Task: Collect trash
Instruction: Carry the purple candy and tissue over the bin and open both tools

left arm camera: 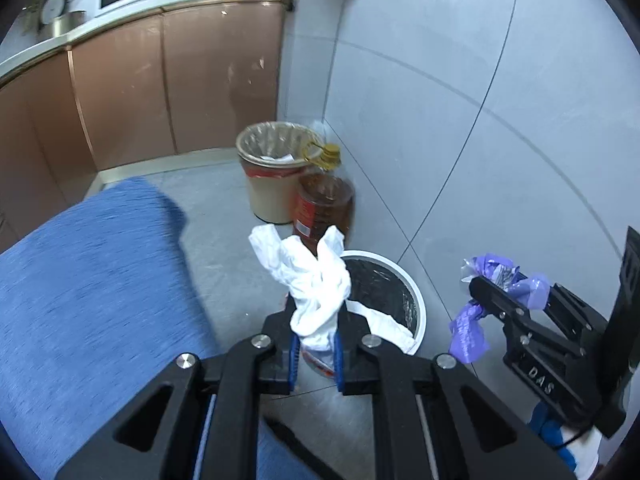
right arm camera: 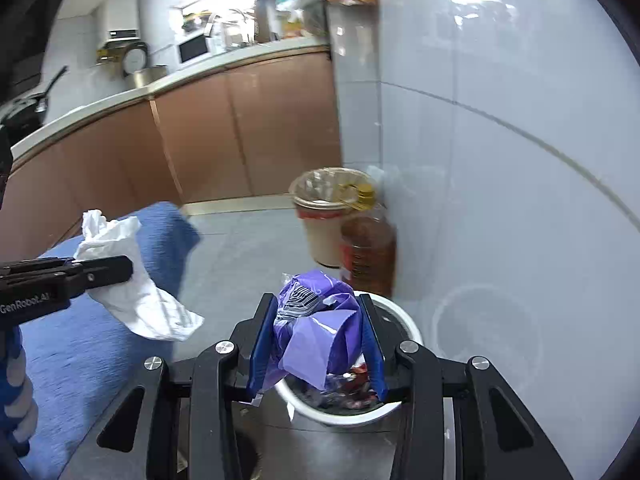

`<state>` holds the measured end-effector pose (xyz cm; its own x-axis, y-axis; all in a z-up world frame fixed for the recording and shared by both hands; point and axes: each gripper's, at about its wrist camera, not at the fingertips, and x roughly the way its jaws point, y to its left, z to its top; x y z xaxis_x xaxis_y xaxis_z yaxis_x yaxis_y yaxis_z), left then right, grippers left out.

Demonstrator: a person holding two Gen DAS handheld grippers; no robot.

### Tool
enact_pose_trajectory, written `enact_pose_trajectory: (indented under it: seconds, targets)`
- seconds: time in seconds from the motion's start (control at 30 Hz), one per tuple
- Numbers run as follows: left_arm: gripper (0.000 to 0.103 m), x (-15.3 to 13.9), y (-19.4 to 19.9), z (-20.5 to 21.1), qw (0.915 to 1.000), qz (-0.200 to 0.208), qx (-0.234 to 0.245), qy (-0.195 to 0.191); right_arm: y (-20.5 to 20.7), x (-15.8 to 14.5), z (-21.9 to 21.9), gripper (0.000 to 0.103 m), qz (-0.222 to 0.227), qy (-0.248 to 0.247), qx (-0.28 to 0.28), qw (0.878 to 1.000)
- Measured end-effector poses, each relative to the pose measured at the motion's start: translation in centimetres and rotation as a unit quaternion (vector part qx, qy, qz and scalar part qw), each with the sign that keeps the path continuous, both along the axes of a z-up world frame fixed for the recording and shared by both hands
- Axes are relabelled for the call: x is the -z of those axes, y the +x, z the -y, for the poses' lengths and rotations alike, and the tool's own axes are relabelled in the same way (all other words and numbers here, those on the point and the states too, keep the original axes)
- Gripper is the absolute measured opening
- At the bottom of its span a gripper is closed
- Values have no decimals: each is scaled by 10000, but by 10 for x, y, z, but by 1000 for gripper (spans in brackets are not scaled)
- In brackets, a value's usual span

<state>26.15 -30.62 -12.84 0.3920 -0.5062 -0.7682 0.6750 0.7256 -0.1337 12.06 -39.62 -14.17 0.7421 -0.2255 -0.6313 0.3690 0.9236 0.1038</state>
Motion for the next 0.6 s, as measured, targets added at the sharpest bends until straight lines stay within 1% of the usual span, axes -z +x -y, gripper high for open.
enact_pose_trajectory:
  seconds: [0.1, 0.33, 0.47, 0.6]
  targets:
    - [12, 16, 11, 30, 9999, -24, 51, 145, 6, 13, 14, 38, -59, 15, 161, 9999]
    - [12, 54, 30, 83, 9991, -159, 40, 388, 22, 44, 41, 39, -256, 82, 414, 9988]
    - [12, 72, 30, 95, 9989, -176, 29, 436, 27, 59, 45, 39, -387, 101, 453, 9982]
    - [12, 81, 25, 100, 9988, -102, 69, 483, 31, 73, 48, 39, -510, 87, 471, 9975]
